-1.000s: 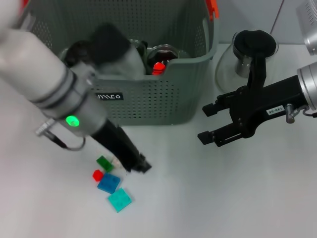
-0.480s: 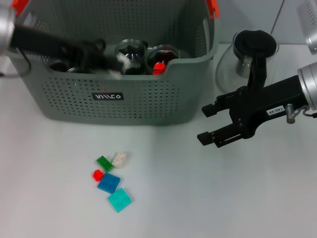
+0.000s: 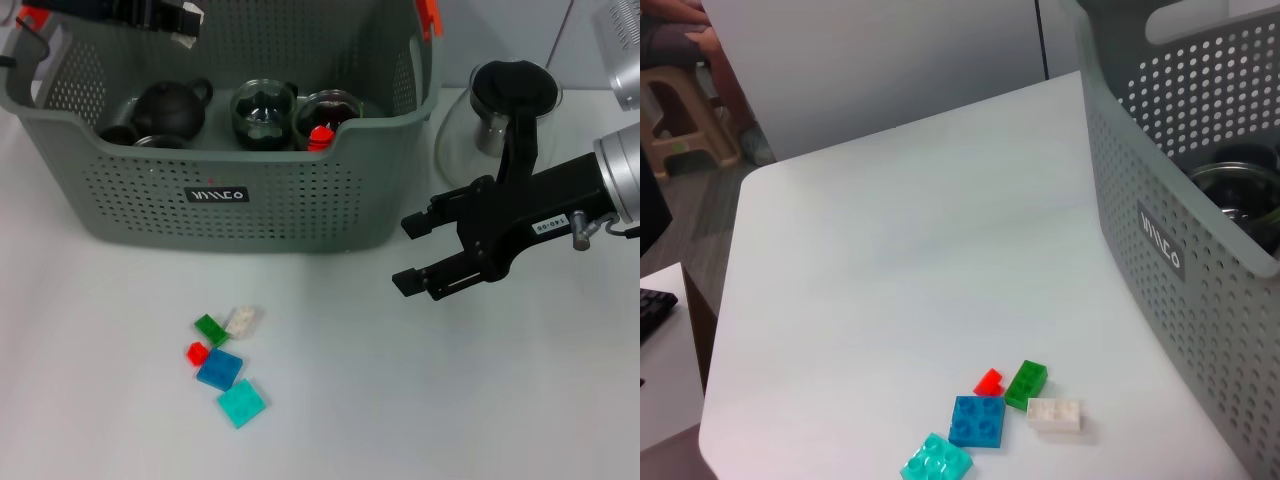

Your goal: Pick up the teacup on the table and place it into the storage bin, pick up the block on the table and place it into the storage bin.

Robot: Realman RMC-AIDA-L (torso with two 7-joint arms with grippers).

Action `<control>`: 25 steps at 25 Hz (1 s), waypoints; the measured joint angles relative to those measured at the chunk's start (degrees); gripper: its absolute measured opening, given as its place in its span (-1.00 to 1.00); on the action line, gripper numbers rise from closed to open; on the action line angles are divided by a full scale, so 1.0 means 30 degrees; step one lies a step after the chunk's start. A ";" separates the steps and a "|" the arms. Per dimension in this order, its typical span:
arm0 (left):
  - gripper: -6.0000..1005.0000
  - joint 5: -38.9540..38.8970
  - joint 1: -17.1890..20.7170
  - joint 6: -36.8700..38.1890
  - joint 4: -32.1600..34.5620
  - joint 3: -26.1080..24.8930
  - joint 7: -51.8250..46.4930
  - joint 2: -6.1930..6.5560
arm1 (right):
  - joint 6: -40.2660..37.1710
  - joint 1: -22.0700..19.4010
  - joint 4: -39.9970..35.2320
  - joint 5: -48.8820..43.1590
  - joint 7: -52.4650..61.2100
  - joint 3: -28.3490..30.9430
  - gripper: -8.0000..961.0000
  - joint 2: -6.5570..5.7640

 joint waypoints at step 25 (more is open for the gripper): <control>0.76 -0.0470 0.2363 0.9786 -0.8779 0.1335 -0.0314 -0.1474 | 0.0487 0.0282 0.0013 0.0002 -0.0102 0.0110 0.75 0.0082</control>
